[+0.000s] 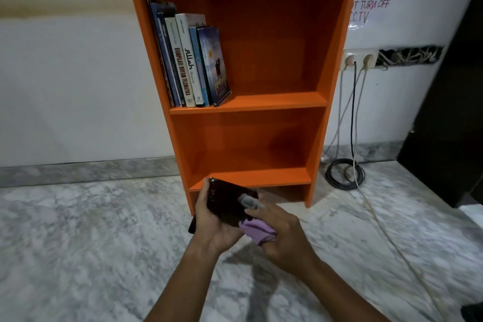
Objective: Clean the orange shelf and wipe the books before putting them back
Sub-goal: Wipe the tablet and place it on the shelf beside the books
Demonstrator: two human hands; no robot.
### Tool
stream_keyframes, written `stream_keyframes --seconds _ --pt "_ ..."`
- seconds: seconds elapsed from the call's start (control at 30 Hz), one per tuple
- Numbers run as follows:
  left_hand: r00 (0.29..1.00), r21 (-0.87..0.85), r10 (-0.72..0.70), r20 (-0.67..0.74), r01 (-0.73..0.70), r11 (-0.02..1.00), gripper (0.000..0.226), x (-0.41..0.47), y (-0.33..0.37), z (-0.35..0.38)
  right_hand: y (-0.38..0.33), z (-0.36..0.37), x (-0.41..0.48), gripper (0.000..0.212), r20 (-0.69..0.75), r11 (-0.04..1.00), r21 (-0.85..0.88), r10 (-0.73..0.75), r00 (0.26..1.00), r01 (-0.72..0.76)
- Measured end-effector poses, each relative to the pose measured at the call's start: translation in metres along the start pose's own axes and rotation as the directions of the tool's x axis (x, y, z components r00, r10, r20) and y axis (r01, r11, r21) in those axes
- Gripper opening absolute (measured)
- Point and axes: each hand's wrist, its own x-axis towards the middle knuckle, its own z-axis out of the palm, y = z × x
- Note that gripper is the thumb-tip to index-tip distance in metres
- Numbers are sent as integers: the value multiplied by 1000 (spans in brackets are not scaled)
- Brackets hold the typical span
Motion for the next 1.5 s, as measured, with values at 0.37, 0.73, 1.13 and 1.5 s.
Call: stream_keyframes --seconds 0.37,0.73,1.13,1.5 --pt "998 144 18 -64 -8 989 71 -2 -6 6 -33 -15 37 60 36 750 426 545 838 -506" --pt "997 176 -47 -55 56 983 53 -6 -25 13 -47 26 30 49 113 942 25 330 937 -335" --pt "997 417 -78 -7 74 906 46 -9 -25 9 2 16 40 27 -44 728 235 670 741 -644" --pt "985 454 -145 92 88 887 84 -7 -12 0 18 -32 46 68 357 48 606 875 325 -794"
